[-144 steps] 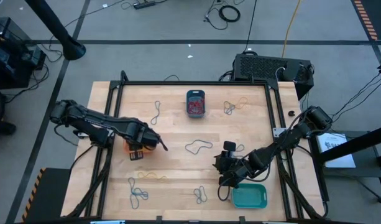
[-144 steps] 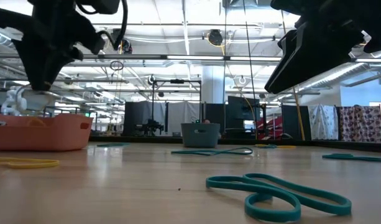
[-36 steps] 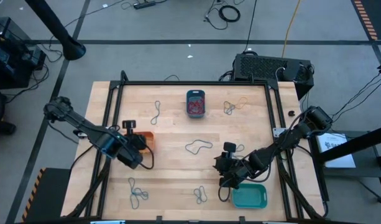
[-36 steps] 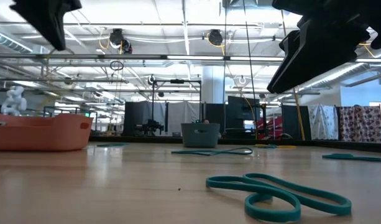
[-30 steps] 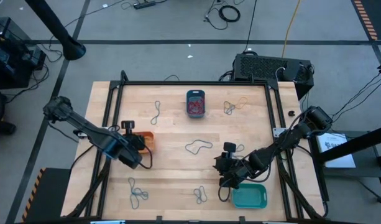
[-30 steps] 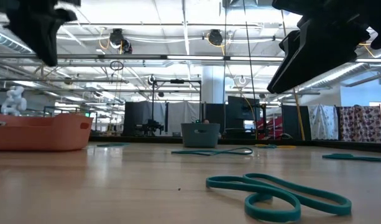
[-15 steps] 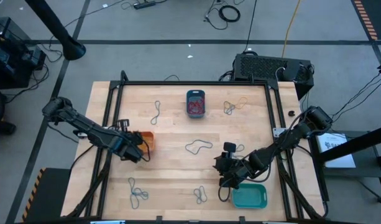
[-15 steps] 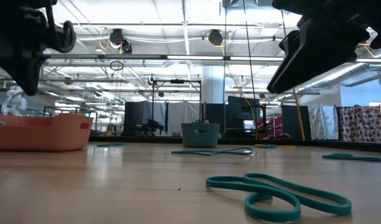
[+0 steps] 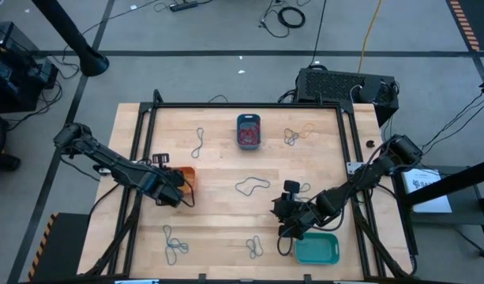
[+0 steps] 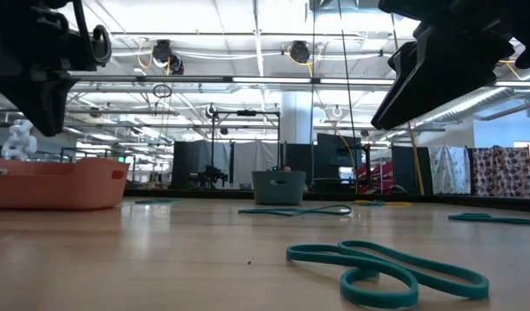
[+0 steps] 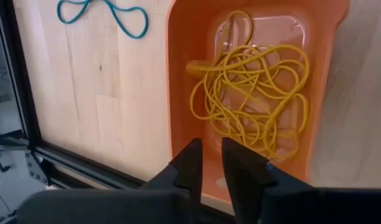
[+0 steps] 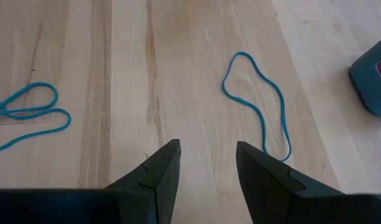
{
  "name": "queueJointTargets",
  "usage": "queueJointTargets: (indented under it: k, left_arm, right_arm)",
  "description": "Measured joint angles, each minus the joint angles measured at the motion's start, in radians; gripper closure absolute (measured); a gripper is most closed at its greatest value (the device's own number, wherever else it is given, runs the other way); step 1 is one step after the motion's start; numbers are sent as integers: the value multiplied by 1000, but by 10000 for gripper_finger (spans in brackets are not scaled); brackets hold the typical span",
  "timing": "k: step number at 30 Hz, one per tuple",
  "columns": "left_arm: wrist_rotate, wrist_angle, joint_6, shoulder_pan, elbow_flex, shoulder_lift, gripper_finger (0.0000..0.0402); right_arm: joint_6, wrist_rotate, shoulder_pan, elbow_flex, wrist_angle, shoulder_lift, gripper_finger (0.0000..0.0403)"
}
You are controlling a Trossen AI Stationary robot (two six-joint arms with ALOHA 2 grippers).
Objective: Sort rubber bands into baskets
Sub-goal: Put the bottom yellow rubber band into the orange bin, then put the yellow rubber band into the orange bin
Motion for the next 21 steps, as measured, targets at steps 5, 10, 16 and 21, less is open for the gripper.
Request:
queueJointTargets:
  k: [5,10,16,21]
  left_arm:
    - [0,8,-2,0,0,0,307]
    - [-4,49,-57,4,0,0,296]
    - [-22,285,-8,29,0,0,295]
    - [-37,620,219,32,-11,0,295]
  right_arm:
    - [-3,1,0,0,-1,0,252]
    - [-89,19,-10,-1,-53,-29,252]
    - [-75,49,-115,6,-263,-215,252]
    - [-9,51,-303,3,-434,-371,252]
